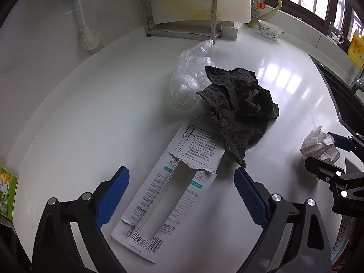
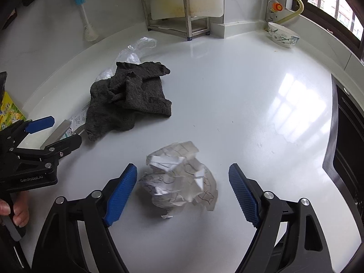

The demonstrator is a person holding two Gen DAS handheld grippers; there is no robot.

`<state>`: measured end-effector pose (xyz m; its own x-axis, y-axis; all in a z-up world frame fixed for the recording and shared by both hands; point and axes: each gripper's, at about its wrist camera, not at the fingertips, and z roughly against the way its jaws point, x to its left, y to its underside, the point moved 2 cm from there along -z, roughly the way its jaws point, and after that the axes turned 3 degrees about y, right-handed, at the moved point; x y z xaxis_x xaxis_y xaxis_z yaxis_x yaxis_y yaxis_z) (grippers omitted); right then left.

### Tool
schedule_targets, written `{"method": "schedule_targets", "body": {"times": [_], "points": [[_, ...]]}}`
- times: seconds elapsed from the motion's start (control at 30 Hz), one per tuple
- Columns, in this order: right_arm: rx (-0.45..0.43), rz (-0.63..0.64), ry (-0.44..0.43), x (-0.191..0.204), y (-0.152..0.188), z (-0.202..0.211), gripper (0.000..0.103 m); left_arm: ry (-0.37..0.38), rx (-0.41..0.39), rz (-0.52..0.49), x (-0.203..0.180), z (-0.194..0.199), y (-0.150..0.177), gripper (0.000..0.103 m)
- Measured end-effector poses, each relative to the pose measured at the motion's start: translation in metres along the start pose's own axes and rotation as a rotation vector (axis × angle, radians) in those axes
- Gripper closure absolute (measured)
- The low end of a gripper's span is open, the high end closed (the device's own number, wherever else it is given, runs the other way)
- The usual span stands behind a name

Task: Collect trash
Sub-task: 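Grasp the crumpled paper with the right tool while the left tool grasps the toothbrush box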

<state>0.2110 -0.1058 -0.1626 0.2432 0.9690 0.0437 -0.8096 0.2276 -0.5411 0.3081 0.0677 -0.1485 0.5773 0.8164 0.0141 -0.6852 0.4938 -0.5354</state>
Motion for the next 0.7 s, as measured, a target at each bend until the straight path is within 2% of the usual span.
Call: {"method": "schedule_targets", "body": {"times": [0.1,0.17,0.3,0.47,0.57,0.67,0.7], "points": [[-0.003,0.016,0.0,0.003,-0.001,-0.001,0.025,0.019,0.01,-0.008,0.0,-0.005,-0.003,0.011],[-0.009,0.017,-0.003,0.004,-0.001,-0.001,0.038,0.025,0.014,-0.012,0.001,-0.009,-0.004,0.011],[-0.003,0.035,-0.021,0.009,-0.002,-0.002,0.052,0.036,0.018,-0.022,0.001,-0.013,-0.006,0.011],[-0.002,0.04,-0.041,0.011,-0.003,-0.001,0.055,0.051,0.018,-0.03,0.002,-0.017,-0.005,0.013],[0.0,0.032,-0.052,0.011,-0.003,0.0,0.055,0.078,0.019,-0.023,0.003,-0.018,-0.005,0.023],[0.001,0.027,-0.057,0.009,-0.003,0.0,0.056,0.082,0.011,-0.03,0.001,-0.016,-0.008,0.039],[0.001,0.024,-0.059,0.009,-0.003,0.001,0.056,0.086,0.014,-0.031,0.0,-0.016,-0.008,0.041]]}}
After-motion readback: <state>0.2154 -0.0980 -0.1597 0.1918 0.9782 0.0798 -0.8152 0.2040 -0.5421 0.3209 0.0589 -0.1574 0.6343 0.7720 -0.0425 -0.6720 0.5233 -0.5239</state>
